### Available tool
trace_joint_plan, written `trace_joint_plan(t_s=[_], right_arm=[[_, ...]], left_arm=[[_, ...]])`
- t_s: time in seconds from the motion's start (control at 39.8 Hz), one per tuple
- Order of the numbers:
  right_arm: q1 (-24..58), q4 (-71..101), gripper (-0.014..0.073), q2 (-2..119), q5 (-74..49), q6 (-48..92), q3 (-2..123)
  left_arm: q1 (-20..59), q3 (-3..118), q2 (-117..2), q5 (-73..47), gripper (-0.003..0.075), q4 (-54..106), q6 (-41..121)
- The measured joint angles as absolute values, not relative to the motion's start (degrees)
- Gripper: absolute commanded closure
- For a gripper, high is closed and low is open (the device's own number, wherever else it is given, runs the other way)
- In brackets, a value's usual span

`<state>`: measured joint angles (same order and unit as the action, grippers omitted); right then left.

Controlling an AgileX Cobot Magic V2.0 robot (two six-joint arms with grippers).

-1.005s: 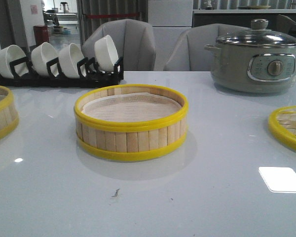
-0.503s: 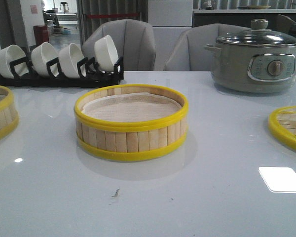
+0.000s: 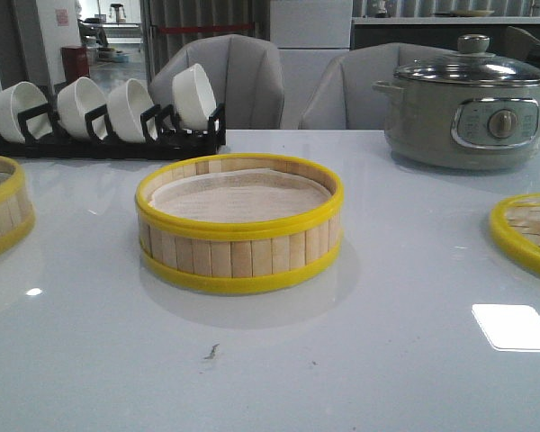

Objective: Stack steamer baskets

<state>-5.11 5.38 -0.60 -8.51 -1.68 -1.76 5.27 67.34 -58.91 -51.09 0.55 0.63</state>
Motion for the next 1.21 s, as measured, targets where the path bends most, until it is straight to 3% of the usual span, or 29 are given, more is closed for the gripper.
trace_joint_plan(t_s=[0.58,1.03,1.21], right_arm=[[-5.1,5.4,0.0553,-0.6,-8.4,-1.7,-1.8],[-5.0,7.3,0.0553,-0.6,-1.0,-4.2,-1.6],[-1.4,9.1,0.0553,-0.6,-7.2,-8.7,6.8]], left_arm=[[5.3,67.3,-58.9,-51.2,0.0623,0.4,0.6],[5.3,67.3,-58.9,-51.5,0.0623,0.4,0.6],[5.3,67.3,-58.9,-51.5,0.0623,0.4,0.6]])
